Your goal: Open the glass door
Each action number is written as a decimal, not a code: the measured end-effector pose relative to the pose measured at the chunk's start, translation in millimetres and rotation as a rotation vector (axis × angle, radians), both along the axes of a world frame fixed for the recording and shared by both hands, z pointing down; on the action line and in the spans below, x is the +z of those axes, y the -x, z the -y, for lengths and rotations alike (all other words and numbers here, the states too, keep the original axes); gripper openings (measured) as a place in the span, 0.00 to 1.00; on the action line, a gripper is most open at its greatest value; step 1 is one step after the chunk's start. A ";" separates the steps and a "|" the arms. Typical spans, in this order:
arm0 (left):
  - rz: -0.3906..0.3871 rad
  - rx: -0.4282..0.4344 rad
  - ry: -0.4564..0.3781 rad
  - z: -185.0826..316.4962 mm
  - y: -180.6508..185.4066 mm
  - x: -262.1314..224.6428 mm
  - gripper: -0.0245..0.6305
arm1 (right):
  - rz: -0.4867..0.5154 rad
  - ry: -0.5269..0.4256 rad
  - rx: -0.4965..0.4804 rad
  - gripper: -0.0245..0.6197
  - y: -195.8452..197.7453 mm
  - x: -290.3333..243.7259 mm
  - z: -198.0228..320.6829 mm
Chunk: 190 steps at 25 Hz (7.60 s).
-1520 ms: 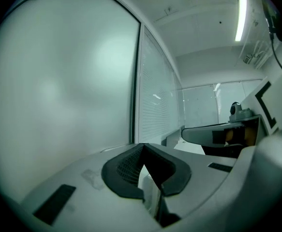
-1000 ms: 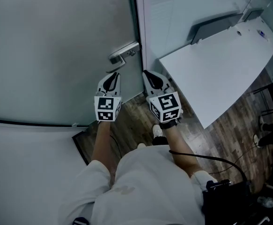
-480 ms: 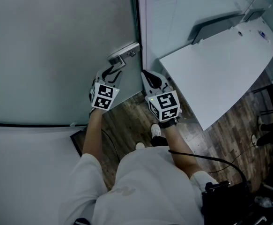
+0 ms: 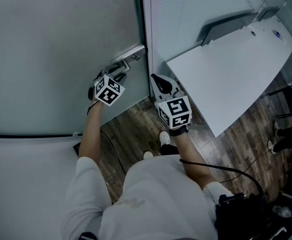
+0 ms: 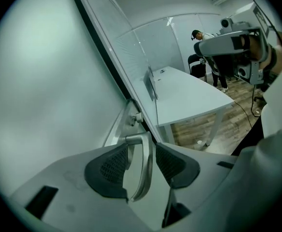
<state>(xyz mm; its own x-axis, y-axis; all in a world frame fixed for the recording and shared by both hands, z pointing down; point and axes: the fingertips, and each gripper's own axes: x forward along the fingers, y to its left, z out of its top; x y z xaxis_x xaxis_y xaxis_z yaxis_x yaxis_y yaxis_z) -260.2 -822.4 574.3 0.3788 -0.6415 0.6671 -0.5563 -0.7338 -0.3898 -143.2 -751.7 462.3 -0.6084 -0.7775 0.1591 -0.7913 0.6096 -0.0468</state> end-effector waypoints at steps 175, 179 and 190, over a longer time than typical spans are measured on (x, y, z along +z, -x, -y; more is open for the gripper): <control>0.480 0.190 -0.066 -425.6 -86.5 53.6 0.19 | 0.086 -0.025 0.294 0.04 -246.6 -36.7 -506.2; 0.482 0.234 -0.109 -451.8 -81.3 48.2 0.19 | 0.080 -0.033 0.289 0.04 -212.1 -41.2 -529.8; 0.486 0.337 -0.156 -520.6 -66.0 41.8 0.19 | 0.040 0.013 0.293 0.04 -135.4 -22.2 -611.0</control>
